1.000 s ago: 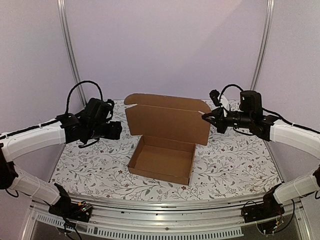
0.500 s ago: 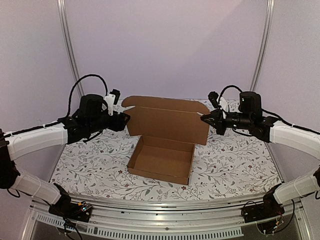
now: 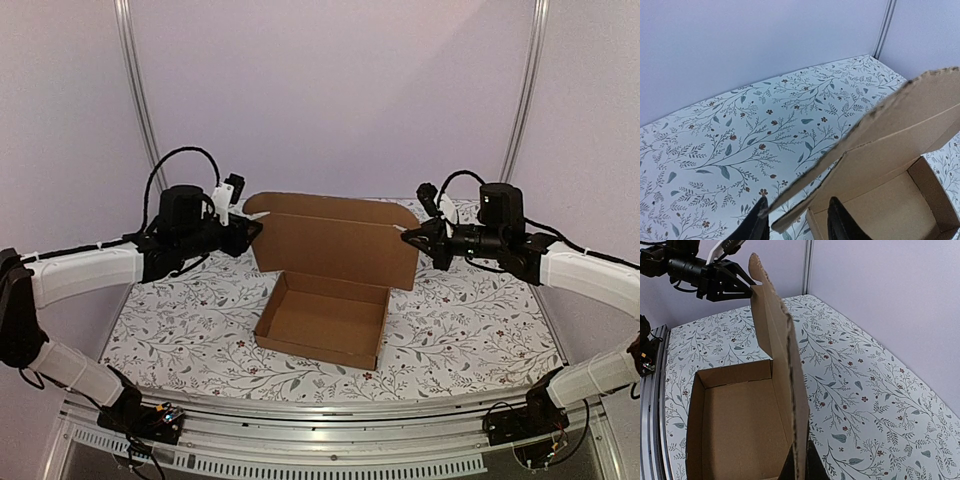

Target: Fold the paper box

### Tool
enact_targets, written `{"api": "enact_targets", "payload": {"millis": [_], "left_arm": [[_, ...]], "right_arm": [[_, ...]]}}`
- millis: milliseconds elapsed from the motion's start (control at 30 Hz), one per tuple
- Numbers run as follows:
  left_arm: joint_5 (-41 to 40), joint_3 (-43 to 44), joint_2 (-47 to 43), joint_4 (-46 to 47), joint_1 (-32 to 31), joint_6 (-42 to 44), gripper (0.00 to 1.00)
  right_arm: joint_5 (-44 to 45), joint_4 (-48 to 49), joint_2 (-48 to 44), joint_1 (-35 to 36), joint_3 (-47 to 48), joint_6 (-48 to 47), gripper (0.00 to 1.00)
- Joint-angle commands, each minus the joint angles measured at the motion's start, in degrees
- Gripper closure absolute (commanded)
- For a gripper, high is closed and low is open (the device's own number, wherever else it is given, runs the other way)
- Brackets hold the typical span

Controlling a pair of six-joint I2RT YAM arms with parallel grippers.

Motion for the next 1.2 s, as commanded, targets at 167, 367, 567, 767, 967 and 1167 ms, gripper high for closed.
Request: {"api": "enact_targets", "payload": {"millis": [167, 367, 567, 767, 967, 1167], "left_arm": [[5.56, -0.71, 0.52, 1.70, 1.21, 0.36, 0.77], [6.77, -0.54, 0.81, 1.13, 1.28, -0.48, 0.93], [7.02, -1.07, 0.25, 0.73, 1.22, -2.00, 1.00], [5.11, -3.05, -2.35, 0.58, -0.21, -4.07, 1.00], [-1.18, -5.65, -5.46, 0.06, -4.20, -5.28, 1.00], [-5.96, -8.25, -7.70, -0.12, -7.59, -6.09, 1.00]], "right_arm": [[-0.38, 0.27, -1.56, 0.39, -0.34, -0.39, 1.00], [0.51, 0.36, -1.82, 0.73, 0.00, 0.27, 1.00], [4.17, 0.43, -1.91, 2.44, 0.09, 0.90, 1.00], [13.76, 2.11, -2.17, 7.93, -0.12, 2.95, 1.00], [27.03, 4.91, -1.68, 14.18, -0.38, 5.73, 1.00], [41.77, 9.82, 0.09, 17.27, -1.18, 11.62, 1.00]]}}
